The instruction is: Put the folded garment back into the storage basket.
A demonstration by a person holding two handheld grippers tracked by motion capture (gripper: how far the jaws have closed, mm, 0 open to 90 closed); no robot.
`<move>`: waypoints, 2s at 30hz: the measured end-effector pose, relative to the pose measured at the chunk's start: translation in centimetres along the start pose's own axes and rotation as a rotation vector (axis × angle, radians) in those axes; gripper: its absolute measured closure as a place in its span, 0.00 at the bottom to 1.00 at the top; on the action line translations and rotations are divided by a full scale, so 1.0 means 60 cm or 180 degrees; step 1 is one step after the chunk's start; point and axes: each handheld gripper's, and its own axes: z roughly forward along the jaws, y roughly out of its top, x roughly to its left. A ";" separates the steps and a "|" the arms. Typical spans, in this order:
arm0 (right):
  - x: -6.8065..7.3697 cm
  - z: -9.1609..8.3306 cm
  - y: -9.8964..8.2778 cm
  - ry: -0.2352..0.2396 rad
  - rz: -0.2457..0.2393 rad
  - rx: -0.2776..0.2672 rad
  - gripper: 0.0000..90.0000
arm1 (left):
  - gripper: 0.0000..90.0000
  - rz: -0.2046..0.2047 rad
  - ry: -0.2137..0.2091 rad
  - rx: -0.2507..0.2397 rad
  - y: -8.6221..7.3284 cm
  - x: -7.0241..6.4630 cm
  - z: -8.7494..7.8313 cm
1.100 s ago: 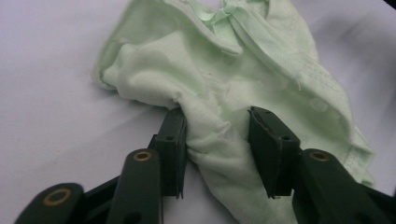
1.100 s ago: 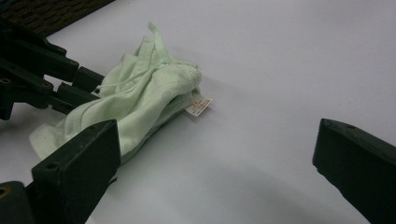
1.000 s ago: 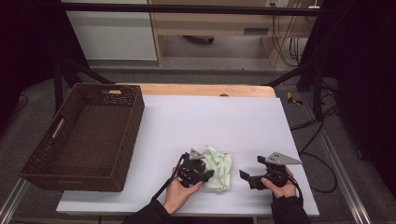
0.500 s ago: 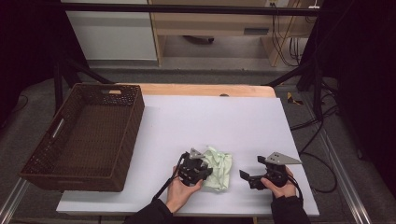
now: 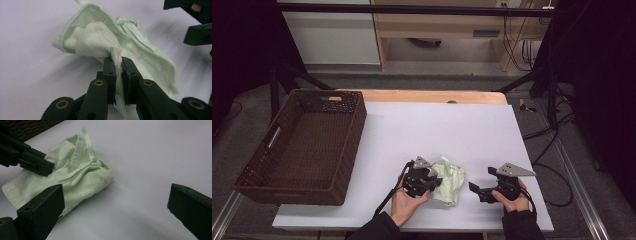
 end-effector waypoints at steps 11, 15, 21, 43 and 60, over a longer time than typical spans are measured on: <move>-0.001 -0.002 0.001 0.0002 0.0011 -0.0022 0.02 | 0.92 0.0133 -0.0078 -0.0059 0.018 -0.016 -0.011; -0.001 -0.002 0.001 0.0002 0.0009 -0.0036 0.02 | 0.92 0.0157 -0.0101 -0.0080 0.024 -0.019 -0.017; -0.001 -0.003 0.001 -0.0003 0.0023 -0.0043 0.02 | 0.92 0.0186 -0.0102 -0.0125 0.035 -0.018 -0.031; -0.002 -0.003 0.001 -0.0008 0.0013 -0.0044 0.02 | 0.92 0.0320 -0.0049 -0.0188 0.071 -0.003 -0.090; -0.002 -0.003 0.001 -0.0007 -0.0002 -0.0037 0.02 | 0.92 0.0358 -0.0040 -0.0172 0.082 0.022 -0.126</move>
